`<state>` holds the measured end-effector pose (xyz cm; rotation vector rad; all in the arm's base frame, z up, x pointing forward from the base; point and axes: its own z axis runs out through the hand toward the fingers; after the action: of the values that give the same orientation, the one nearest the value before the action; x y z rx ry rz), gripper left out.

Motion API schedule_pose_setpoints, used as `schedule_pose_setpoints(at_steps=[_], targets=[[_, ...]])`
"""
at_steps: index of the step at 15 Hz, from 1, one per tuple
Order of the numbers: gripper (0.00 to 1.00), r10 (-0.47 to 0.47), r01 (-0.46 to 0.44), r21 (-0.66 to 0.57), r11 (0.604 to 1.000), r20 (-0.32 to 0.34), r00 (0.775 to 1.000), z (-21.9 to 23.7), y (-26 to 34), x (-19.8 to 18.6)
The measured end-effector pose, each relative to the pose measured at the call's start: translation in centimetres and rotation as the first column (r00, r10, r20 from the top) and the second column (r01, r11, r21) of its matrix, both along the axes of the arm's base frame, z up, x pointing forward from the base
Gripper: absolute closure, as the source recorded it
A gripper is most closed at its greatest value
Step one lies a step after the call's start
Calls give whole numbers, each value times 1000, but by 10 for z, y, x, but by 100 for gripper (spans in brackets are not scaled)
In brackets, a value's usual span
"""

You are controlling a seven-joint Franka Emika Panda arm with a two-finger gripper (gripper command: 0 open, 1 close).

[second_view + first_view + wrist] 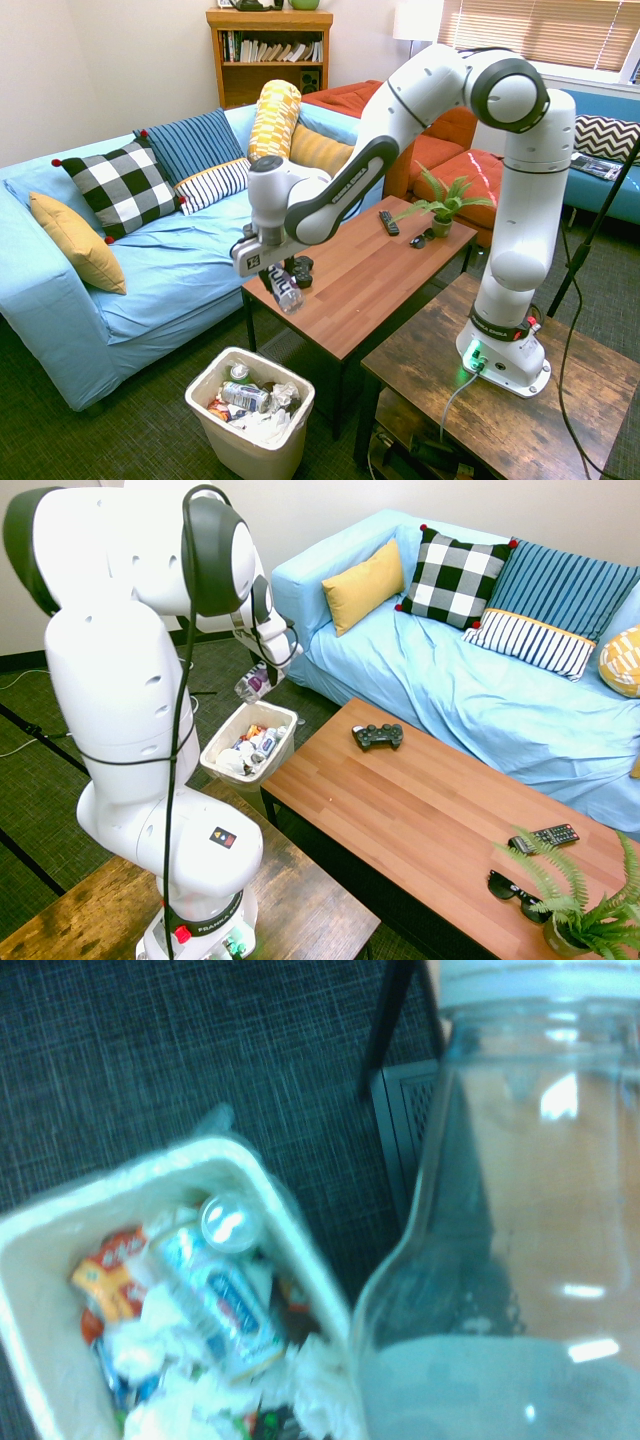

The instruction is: Throw the bottle in the trash bin

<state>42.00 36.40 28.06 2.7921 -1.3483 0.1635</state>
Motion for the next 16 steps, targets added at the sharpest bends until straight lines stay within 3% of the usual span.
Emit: schedule_pose_setpoints(at_steps=[5, 6, 16], targets=[[100, 43, -48, -81, 996, -62, 997, -106, 73, -11], [0, 46, -52, -93, 994, -68, 997, -120, 78, -10], [0, 24, -34, -97, 995, -98, 995, -144, 72, -2]])
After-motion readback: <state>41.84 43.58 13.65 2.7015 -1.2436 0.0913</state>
